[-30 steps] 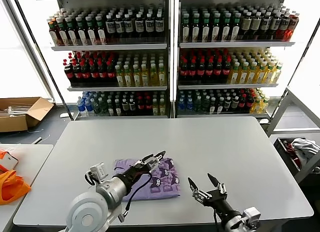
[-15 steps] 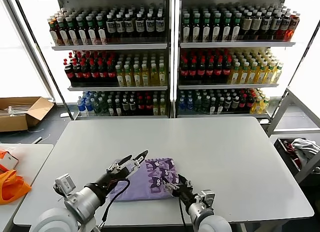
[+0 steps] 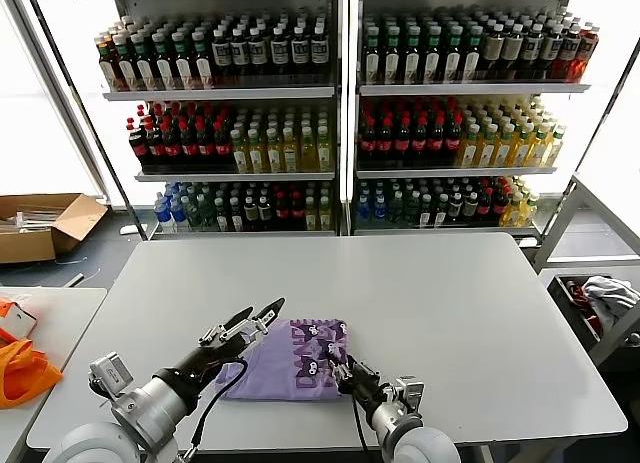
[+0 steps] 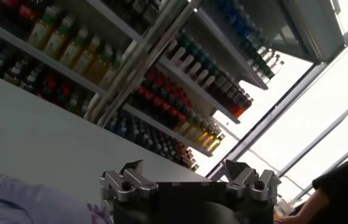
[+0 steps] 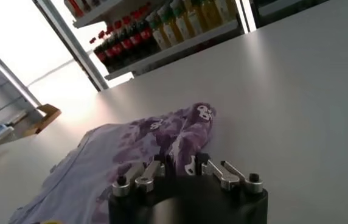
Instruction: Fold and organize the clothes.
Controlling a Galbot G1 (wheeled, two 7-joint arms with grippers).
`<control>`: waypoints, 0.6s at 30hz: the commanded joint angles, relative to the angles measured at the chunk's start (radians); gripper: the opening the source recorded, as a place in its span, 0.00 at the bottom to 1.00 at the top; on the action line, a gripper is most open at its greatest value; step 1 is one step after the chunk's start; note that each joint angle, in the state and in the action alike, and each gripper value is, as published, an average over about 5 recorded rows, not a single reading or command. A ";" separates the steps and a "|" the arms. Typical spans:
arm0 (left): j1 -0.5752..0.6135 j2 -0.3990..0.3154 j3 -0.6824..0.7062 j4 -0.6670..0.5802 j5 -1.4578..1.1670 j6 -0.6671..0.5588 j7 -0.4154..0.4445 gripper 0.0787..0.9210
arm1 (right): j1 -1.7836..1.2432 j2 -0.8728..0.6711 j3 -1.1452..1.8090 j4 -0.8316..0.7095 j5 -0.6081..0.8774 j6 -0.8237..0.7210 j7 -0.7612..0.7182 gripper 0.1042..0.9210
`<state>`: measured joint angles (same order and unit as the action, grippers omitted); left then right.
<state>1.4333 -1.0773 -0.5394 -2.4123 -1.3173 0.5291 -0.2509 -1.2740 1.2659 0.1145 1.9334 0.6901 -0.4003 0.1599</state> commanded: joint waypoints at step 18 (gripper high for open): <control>0.019 -0.037 -0.028 -0.015 0.016 -0.018 0.034 0.88 | -0.189 -0.143 0.239 0.165 -0.120 0.037 -0.123 0.07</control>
<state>1.4439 -1.1057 -0.5624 -2.4157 -1.3103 0.5158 -0.2251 -1.3948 1.1597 0.2806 2.0520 0.6720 -0.4017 0.0818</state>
